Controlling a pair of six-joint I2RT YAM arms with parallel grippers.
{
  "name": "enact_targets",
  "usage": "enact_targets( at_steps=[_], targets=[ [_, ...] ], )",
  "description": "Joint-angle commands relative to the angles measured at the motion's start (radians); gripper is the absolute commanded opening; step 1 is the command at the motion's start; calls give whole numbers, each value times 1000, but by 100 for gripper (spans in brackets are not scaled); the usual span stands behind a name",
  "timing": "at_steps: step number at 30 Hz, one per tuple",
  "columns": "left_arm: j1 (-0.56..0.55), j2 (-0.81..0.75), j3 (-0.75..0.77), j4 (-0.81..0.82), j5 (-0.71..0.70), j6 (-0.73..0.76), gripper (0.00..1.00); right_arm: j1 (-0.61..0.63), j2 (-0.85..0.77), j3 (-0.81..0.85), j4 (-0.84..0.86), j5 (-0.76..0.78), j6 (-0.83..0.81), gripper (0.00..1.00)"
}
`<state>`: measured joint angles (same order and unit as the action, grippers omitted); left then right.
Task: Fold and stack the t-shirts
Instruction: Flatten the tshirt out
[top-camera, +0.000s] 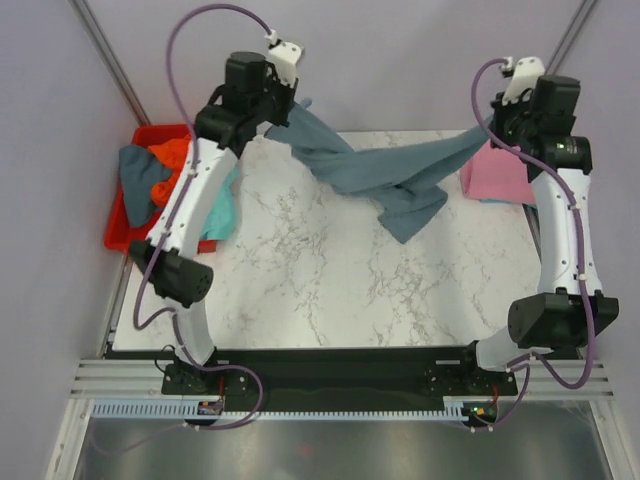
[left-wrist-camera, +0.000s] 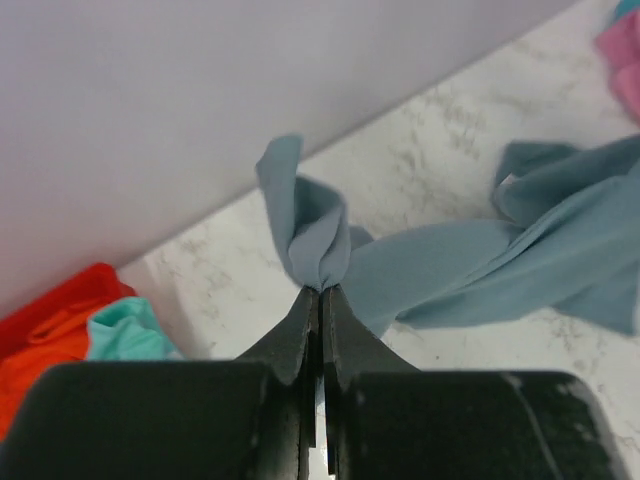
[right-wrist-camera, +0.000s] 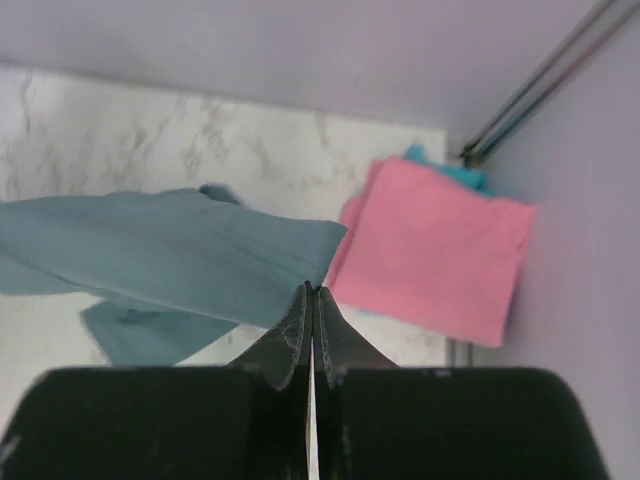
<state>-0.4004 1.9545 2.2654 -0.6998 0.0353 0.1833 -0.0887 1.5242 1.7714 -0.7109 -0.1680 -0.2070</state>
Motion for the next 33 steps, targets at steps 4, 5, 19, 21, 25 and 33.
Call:
enact_targets(
  at_steps=[4, 5, 19, 21, 25, 33],
  targets=[
    [9, -247, -75, -43, 72, -7, 2, -60, -30, 155, 91, 20, 92, 0],
    [9, -267, -101, -47, 86, -4, 2, -60, -42, 139, 88, -17, 99, 0],
    [21, -359, -288, -146, 232, -80, 2, -59, -340, -101, 42, -243, 34, 0],
    [34, -263, -261, -130, 164, -77, 2, -57, -364, -93, -4, -255, 24, 0],
    [57, -59, -141, -165, 66, -59, 92, -57, -417, -118, -74, -280, 14, 0],
    [61, -201, -510, -153, 124, -165, 94, -57, -467, -193, -91, -272, 41, 0]
  ],
)
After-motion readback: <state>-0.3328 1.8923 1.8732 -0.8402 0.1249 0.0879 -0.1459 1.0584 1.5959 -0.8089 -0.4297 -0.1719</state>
